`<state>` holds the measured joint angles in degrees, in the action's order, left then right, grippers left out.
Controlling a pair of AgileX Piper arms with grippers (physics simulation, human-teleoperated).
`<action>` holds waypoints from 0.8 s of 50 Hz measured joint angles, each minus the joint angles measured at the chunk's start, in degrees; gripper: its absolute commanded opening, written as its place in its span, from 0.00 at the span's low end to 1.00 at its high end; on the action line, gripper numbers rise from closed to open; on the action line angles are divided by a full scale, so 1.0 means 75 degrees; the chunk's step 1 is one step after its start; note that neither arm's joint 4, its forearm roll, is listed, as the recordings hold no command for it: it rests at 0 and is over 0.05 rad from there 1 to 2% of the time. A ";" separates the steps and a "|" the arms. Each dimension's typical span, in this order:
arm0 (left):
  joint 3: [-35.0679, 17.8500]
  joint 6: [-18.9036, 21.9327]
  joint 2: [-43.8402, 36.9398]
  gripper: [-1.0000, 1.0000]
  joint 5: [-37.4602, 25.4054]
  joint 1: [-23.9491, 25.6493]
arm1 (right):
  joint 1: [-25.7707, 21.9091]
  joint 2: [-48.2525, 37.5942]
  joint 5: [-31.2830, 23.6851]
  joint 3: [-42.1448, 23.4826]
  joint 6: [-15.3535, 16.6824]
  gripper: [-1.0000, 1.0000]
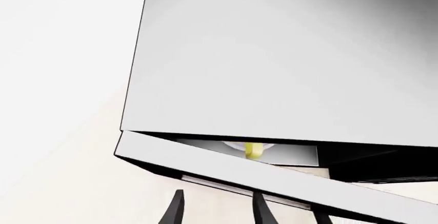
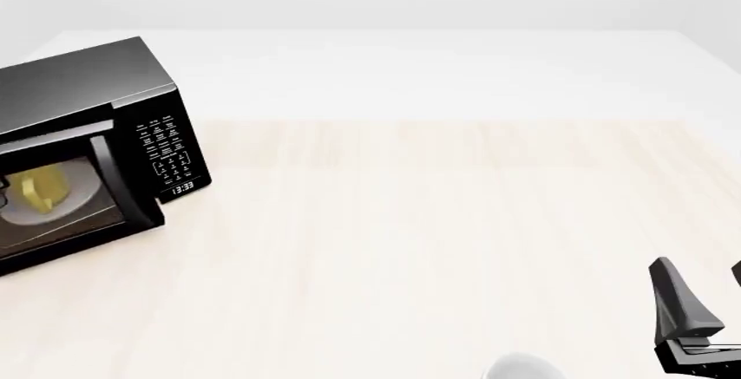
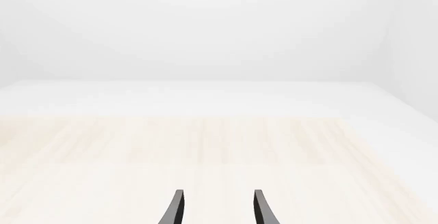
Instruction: Put the yellow and white mug in the microwave and close it.
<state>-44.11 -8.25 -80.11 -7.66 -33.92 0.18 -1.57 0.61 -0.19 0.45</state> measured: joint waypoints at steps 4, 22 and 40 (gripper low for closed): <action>-0.0109 -0.0001 -0.0121 1.00 0.0037 0.0051 | 0.0000 0.0000 0.0000 0.0000 0.0000 1.00; -0.0538 -0.0042 -0.0561 1.00 0.0143 0.0171 | 0.0001 0.0000 0.0000 0.0000 0.0000 1.00; -0.0630 -0.0584 -0.0594 1.00 0.0038 0.0239 | 0.0000 0.0001 0.0000 0.0000 0.0000 1.00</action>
<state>-48.84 -12.63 -84.57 -7.37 -32.13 0.18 -1.57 0.60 -0.19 0.45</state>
